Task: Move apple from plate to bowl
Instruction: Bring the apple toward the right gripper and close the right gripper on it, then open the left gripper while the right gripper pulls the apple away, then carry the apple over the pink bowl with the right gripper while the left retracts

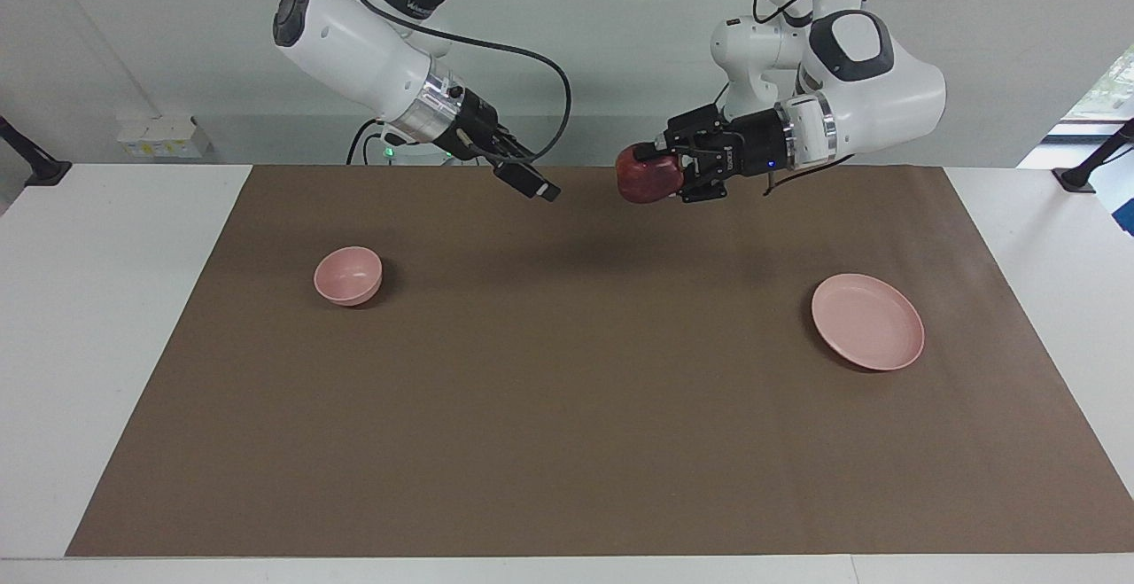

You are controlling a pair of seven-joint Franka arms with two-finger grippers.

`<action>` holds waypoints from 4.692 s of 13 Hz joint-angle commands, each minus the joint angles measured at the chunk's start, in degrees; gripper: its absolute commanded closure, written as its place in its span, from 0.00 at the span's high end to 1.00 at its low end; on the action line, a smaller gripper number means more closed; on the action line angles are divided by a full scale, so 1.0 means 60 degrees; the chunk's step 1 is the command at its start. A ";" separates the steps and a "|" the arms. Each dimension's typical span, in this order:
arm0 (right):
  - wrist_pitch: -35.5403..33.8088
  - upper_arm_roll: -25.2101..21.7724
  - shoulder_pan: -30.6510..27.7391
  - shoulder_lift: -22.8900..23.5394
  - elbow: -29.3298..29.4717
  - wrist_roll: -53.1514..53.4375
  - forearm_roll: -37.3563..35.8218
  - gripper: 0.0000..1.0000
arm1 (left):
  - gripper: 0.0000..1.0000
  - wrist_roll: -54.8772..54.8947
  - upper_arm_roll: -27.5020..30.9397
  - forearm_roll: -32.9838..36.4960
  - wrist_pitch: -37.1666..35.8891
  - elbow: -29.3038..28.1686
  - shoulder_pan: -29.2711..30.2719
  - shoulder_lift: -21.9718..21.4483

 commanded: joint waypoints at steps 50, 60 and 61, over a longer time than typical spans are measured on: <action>-0.1424 -0.0088 -0.1041 -0.0198 0.0108 -0.8136 -0.3255 0.00 | 1.00 -0.4765 0.1044 1.1211 -0.1960 0.1201 0.0526 -0.1165; -0.2847 -0.0103 -0.1979 -0.0344 0.0050 -1.3614 -0.5922 0.00 | 1.00 -0.2682 0.1560 1.3204 -0.4179 0.3565 0.1156 0.0075; -0.2847 -0.0103 -0.1994 -0.0417 -0.0052 -1.4158 -0.6375 0.00 | 1.00 -0.2697 0.1560 1.3176 -0.4666 0.4314 0.1156 0.0559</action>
